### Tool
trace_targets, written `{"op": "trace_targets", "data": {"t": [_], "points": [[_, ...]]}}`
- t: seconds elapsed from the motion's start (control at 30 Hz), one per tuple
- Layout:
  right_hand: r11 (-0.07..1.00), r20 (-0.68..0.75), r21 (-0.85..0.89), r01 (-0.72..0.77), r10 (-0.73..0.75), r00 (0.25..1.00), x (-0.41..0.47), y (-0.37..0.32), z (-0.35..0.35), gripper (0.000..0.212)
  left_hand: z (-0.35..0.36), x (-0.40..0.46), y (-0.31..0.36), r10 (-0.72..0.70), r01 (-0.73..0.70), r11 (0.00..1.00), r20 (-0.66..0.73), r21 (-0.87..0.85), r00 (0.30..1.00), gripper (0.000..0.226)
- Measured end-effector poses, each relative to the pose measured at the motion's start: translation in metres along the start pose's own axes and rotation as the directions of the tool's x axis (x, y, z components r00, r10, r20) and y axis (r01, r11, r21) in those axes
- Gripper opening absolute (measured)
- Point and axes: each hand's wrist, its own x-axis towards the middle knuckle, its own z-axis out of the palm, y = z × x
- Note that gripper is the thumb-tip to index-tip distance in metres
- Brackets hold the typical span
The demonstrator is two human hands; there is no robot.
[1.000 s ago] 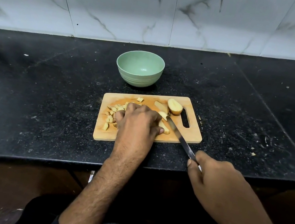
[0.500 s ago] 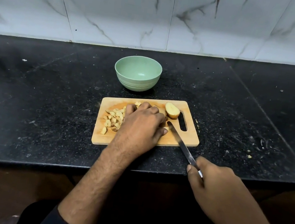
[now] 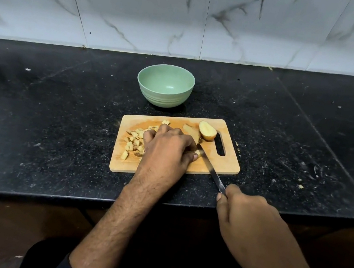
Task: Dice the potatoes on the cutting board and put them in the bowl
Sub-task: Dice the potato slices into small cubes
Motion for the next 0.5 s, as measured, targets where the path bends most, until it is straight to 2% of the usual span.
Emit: {"op": "trace_targets", "data": {"t": [0.5], "points": [[0.998,0.031,-0.069,0.003,-0.001,1.0,0.0024,0.0011,-0.0057,0.018,0.0002,0.0006,0.0011,-0.009,0.008,1.0,-0.015,-0.008,1.0,0.025]]}}
